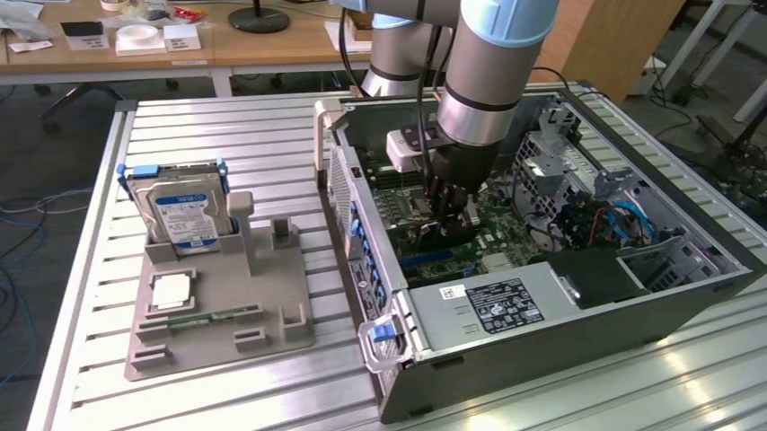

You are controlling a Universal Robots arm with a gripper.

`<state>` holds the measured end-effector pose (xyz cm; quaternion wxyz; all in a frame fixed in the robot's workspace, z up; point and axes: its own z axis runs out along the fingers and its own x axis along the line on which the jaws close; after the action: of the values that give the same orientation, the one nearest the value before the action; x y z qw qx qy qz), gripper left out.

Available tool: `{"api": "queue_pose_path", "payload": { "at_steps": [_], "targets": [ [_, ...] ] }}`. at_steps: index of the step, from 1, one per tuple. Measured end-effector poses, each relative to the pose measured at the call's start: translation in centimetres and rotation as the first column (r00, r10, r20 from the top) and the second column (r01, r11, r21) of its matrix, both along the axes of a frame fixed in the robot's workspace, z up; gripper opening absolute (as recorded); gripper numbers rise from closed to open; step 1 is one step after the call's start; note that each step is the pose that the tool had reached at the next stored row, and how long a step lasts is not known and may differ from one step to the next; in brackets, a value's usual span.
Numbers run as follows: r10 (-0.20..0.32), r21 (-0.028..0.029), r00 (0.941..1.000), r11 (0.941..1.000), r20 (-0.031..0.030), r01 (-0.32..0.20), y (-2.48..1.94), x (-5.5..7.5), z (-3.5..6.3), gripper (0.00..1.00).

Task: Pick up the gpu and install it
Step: 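Insert the gpu into the slot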

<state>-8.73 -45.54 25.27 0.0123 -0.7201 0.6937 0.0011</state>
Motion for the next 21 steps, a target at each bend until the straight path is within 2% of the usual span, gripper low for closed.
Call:
{"api": "queue_pose_path", "payload": {
  "at_steps": [21],
  "targets": [
    [-0.001, 0.0, 1.0, 1.0, 0.0, 0.001, 0.0, 0.14, -0.09, 0.27]
  ]
}}
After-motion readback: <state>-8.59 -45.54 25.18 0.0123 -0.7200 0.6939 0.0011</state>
